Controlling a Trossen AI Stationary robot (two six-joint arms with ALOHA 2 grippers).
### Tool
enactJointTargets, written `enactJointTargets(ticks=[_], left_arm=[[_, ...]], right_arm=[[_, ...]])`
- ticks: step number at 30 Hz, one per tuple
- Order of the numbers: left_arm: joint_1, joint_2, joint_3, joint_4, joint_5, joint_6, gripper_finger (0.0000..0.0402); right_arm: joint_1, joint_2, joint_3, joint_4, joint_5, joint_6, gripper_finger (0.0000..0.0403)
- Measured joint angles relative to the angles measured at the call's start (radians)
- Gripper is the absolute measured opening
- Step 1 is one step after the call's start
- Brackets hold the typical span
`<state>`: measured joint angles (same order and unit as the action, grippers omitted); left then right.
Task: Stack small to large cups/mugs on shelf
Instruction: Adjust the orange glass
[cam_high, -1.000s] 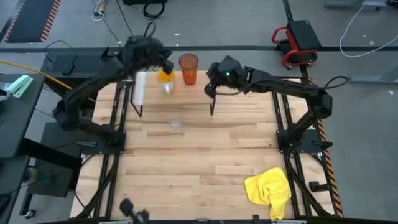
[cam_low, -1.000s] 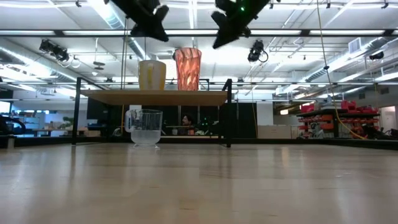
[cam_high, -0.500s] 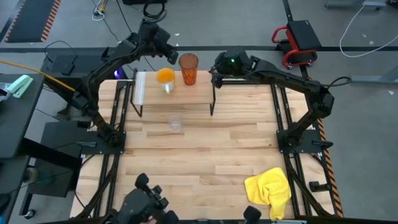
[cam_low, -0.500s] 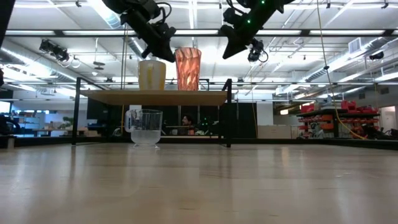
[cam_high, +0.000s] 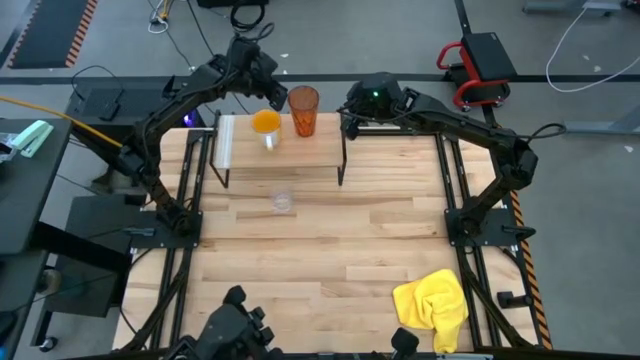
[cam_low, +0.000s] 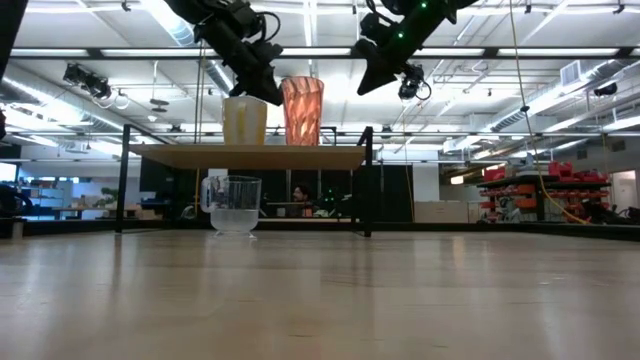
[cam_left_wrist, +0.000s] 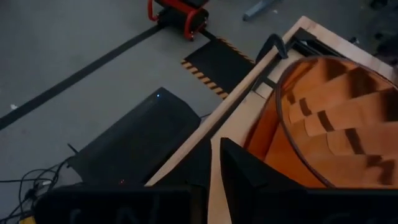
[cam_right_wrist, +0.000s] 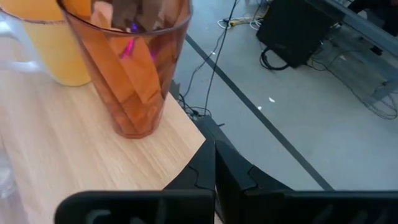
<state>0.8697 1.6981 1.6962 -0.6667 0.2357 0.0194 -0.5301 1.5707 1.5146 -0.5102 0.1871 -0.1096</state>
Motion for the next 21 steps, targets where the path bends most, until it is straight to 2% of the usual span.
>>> enactJointTargets(ticks=[7,21], left_arm=[[-0.017,0.0,0.0,-0.002,0.06,-0.001,0.0036],[-0.033,0.001,0.0,-0.019,0.083,-0.008,0.0033]], right_arm=[[0.0,0.001,0.0,0.0,-0.003,0.006,0.0006],[0.0,0.001,0.0,0.0,-0.003,0.006,0.0006]])
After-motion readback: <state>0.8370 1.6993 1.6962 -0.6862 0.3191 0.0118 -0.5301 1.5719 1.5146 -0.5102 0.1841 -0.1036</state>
